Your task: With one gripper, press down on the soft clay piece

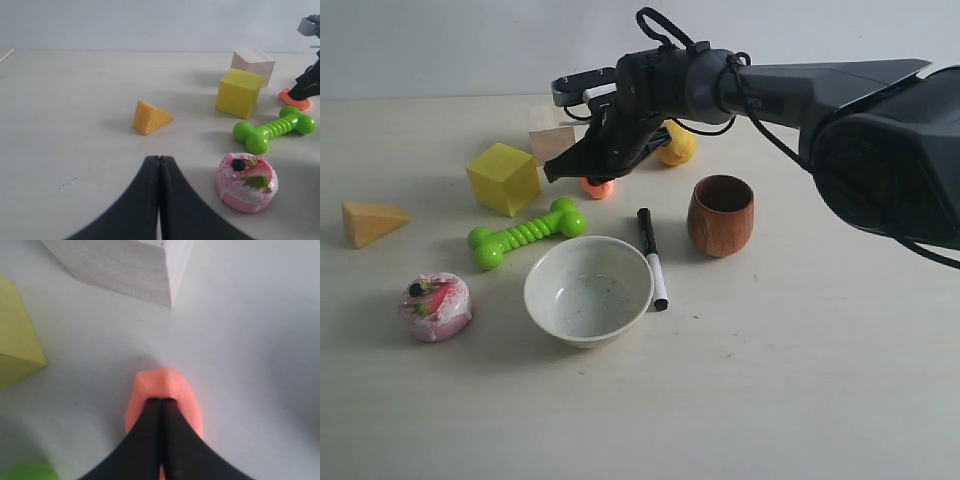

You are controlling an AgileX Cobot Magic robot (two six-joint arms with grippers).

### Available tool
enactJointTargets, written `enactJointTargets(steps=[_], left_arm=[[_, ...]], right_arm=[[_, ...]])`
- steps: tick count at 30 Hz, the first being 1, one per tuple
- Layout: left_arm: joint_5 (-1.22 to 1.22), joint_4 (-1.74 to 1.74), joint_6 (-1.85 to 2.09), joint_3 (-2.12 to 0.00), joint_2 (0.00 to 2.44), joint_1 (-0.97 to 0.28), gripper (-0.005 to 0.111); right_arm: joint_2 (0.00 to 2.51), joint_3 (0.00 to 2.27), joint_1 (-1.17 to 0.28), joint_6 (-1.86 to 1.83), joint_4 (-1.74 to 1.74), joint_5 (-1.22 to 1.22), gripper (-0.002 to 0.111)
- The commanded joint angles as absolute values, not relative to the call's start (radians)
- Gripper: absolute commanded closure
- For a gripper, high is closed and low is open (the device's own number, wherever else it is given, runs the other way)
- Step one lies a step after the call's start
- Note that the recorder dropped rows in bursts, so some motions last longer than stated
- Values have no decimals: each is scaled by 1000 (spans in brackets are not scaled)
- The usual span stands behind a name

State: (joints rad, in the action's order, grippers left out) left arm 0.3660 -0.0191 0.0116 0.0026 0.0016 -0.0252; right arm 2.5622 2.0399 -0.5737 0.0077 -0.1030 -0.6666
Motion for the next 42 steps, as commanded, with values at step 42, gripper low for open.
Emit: enactJointTargets(steps=[42], left_arm=[[355,-22,12,0,0,-31,107]], right_arm=[[2475,2044,-575,-26,-72,-662,108]])
